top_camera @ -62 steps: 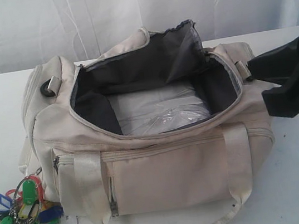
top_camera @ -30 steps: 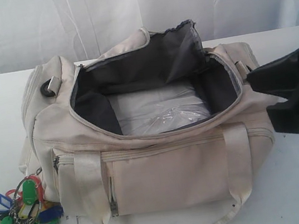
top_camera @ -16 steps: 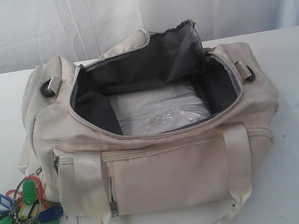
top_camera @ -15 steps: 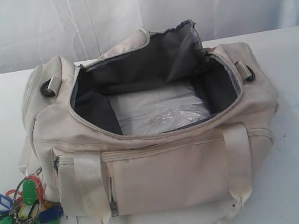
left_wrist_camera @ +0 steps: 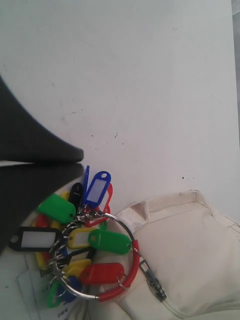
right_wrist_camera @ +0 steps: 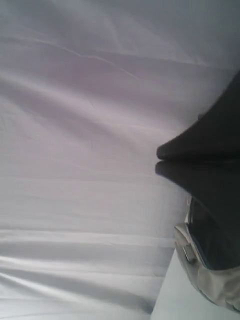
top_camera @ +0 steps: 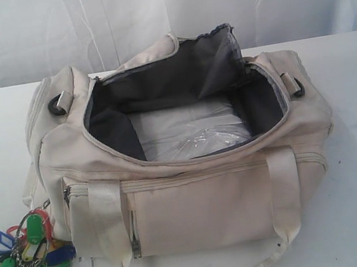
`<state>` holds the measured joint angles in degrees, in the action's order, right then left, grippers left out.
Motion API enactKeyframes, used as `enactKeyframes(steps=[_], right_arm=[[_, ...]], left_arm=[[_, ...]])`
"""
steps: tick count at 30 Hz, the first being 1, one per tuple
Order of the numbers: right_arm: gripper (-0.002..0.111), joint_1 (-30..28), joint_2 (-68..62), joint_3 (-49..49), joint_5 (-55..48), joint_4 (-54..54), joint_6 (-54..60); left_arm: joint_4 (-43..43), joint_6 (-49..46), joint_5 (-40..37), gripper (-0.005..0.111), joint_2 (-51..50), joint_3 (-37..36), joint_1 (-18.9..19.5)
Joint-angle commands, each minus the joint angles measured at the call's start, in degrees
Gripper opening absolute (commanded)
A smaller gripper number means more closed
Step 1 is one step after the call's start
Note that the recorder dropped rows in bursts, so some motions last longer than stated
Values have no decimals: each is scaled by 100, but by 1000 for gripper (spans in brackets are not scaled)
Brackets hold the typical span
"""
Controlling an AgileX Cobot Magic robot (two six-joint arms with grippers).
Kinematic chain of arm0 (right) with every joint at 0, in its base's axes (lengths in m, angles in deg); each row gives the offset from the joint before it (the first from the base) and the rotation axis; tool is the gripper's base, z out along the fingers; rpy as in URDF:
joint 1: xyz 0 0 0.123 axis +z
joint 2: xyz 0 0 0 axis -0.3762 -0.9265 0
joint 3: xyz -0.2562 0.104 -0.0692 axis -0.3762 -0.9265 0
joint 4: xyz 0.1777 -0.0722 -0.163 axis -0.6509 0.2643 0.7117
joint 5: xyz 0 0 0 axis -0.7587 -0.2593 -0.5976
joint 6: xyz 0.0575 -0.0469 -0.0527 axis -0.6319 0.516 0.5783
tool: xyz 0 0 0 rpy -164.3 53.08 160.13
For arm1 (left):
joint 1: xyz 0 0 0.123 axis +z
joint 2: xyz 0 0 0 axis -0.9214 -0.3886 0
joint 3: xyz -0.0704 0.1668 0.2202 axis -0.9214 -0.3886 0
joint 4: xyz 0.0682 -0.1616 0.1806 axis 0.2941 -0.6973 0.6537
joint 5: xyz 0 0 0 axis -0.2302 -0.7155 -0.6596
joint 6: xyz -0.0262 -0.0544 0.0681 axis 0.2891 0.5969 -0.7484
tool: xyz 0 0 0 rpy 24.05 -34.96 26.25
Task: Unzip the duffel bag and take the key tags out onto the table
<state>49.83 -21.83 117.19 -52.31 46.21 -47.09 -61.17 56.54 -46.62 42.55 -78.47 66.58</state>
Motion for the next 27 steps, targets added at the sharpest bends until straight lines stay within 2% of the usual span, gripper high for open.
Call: enactKeyframes(steps=[1, 10, 25, 27], right_arm=[[0, -646, 0, -157, 203, -61, 28], [0, -1914, 0, -624, 122, -70, 28], [0, -1971, 0, -2399, 122, -70, 28], [0, -1971, 0, -2688, 515, -84, 28]], left_arm=[[-73, 15, 20, 0, 23, -14, -18], [-73, 15, 20, 0, 23, -14, -18], [-73, 15, 20, 0, 23, -14, -18], [-73, 15, 20, 0, 23, -14, -18]])
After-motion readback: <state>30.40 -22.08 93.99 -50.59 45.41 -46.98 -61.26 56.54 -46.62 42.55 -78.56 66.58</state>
